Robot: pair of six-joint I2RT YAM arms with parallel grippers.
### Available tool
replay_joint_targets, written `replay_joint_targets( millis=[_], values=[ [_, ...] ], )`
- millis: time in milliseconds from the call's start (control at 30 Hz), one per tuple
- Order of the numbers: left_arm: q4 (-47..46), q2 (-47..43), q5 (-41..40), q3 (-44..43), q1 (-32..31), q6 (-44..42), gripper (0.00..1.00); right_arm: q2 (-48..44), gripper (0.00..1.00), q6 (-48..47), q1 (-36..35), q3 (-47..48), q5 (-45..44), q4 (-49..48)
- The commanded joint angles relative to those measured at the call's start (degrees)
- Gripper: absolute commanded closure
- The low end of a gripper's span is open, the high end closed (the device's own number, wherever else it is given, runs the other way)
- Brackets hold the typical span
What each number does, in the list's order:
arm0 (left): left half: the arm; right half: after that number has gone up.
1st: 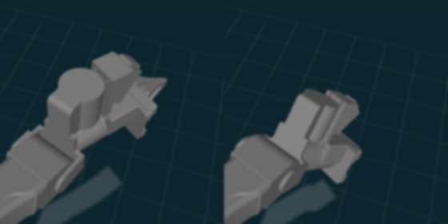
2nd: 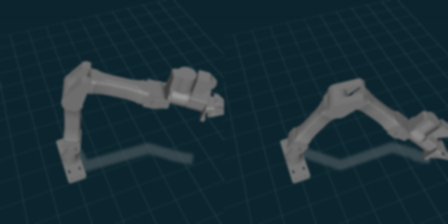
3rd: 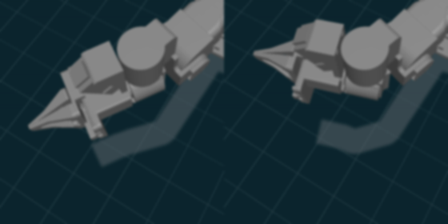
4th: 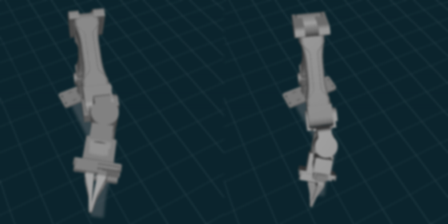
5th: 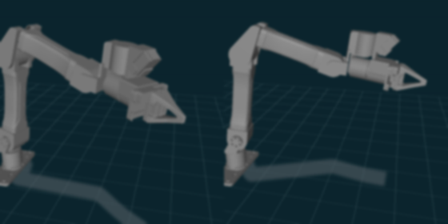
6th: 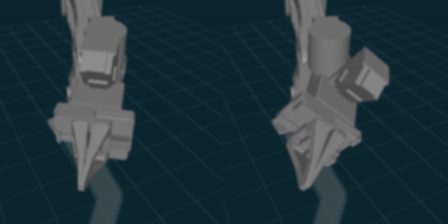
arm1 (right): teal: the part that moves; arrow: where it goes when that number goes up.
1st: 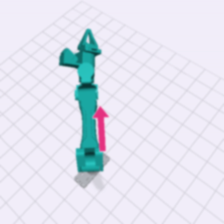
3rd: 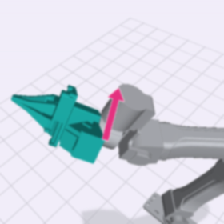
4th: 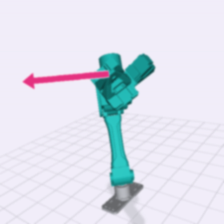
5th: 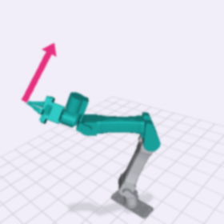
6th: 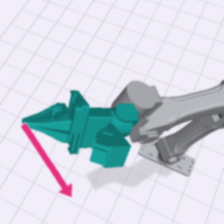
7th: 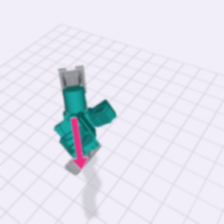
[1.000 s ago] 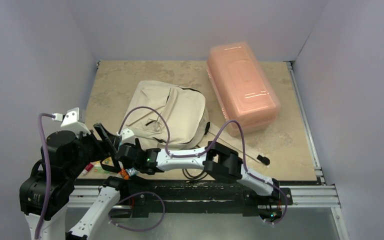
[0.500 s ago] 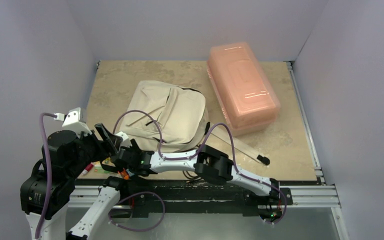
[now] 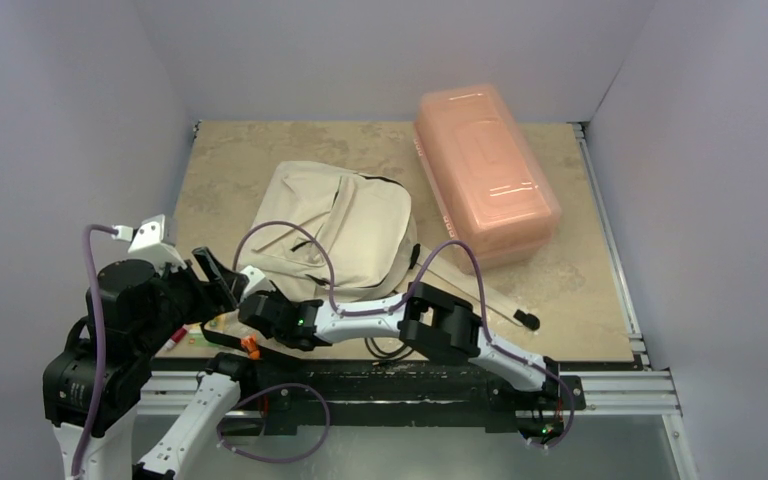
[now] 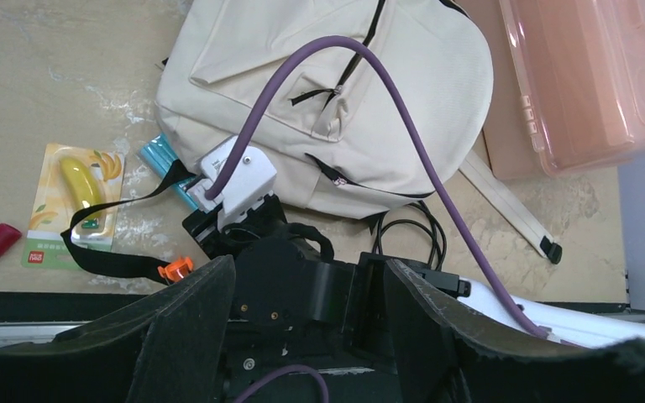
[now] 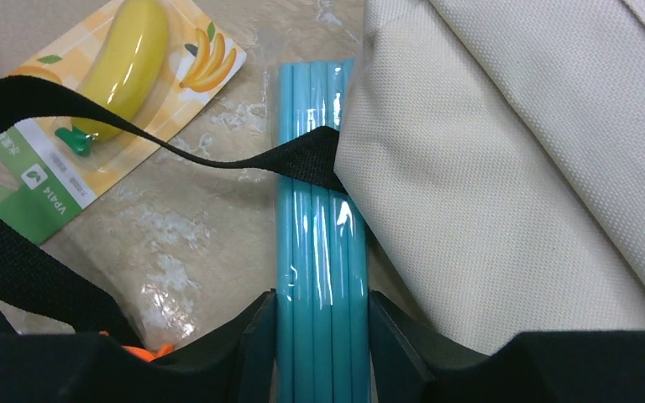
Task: Pack the student bag
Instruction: Pick up the stationery from the center of the board.
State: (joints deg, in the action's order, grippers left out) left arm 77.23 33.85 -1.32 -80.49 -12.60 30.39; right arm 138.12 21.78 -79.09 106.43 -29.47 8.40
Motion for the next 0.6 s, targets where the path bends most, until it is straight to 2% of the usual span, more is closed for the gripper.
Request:
replay_joint_targets(
  millis=[0, 100, 167, 233, 367, 567],
  values=[
    [-2.1, 0.7, 1.1, 1.3, 0.3, 0.0, 0.35, -1.1, 0.53, -8.8, 1.3, -4.2, 3.0, 3.2],
    [-2.2, 1.1, 1.1, 1.4, 0.3, 0.0, 0.35, 0.1, 0.54, -11.5, 1.6, -2.4, 3.8, 5.2],
    [-2.4, 1.3, 1.0, 1.5, 0.3, -0.1, 0.35, -1.6, 0.54, -14.0, 1.7, -4.4, 3.9, 2.9],
    [-2.6, 1.4, 0.6, 1.6, 0.3, -0.2, 0.35, -5.5, 0.55, -15.3, 1.7, -8.4, 5.6, -1.5],
    [-3.9, 1.8, 0.5, 2.3, 0.3, 0.5, 0.35, -15.9, 0.68, -17.5, 2.3, -18.0, 7.5, -11.1],
    [-7.0, 2.7, 1.1, 3.2, 0.3, 2.7, 0.35, -27.7, 0.72, -19.1, 3.7, -28.2, 15.9, -16.1]
  ],
)
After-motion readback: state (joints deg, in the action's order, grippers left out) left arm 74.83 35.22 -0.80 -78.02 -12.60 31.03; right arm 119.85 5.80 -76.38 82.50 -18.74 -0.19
